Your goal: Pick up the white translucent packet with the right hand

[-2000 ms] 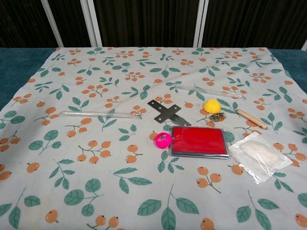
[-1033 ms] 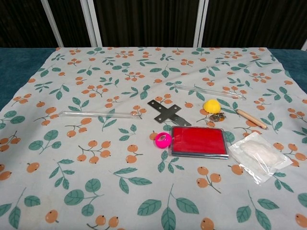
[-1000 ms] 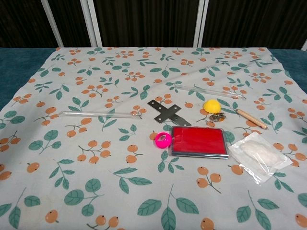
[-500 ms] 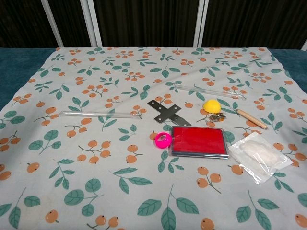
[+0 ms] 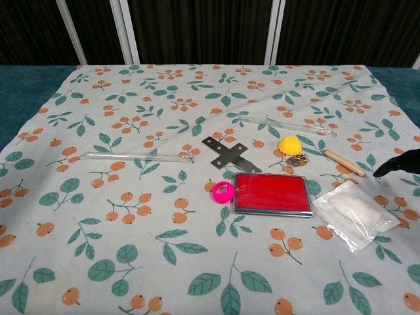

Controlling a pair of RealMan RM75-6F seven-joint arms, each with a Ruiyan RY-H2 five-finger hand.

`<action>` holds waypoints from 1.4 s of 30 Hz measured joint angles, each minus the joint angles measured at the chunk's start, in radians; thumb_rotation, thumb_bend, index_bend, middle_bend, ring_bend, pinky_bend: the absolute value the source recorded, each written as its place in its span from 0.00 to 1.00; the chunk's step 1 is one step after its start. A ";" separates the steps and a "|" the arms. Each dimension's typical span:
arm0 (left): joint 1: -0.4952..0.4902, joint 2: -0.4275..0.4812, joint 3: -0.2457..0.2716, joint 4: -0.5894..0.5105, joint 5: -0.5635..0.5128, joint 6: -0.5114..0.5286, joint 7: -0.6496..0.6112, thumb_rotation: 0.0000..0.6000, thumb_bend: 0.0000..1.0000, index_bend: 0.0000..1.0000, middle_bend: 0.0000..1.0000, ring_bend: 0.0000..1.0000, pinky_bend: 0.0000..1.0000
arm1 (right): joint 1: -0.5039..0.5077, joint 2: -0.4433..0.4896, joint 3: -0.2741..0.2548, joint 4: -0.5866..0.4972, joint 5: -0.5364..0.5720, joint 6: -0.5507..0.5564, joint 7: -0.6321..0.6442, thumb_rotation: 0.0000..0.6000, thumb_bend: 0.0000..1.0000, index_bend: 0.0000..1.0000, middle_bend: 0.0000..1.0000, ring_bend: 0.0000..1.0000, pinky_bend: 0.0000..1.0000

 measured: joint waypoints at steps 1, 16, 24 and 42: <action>0.000 0.000 0.000 0.000 0.000 0.000 0.000 1.00 0.54 0.13 0.00 0.06 0.06 | 0.004 -0.004 0.002 0.000 0.003 -0.005 -0.006 1.00 0.22 0.18 0.18 0.13 0.22; -0.002 0.000 -0.002 -0.001 -0.004 -0.004 0.005 1.00 0.54 0.13 0.00 0.06 0.06 | 0.046 -0.069 -0.002 0.038 0.018 -0.034 -0.038 1.00 0.22 0.18 0.17 0.12 0.22; -0.002 -0.001 -0.001 0.001 -0.004 -0.005 0.007 1.00 0.54 0.13 0.00 0.06 0.06 | 0.087 -0.095 0.010 0.056 0.048 -0.084 -0.032 1.00 0.22 0.18 0.17 0.12 0.22; -0.004 0.001 -0.002 -0.004 -0.009 -0.009 0.012 1.00 0.54 0.13 0.00 0.06 0.06 | 0.128 -0.110 0.007 0.031 0.093 -0.123 -0.087 1.00 0.37 0.28 0.38 0.35 0.22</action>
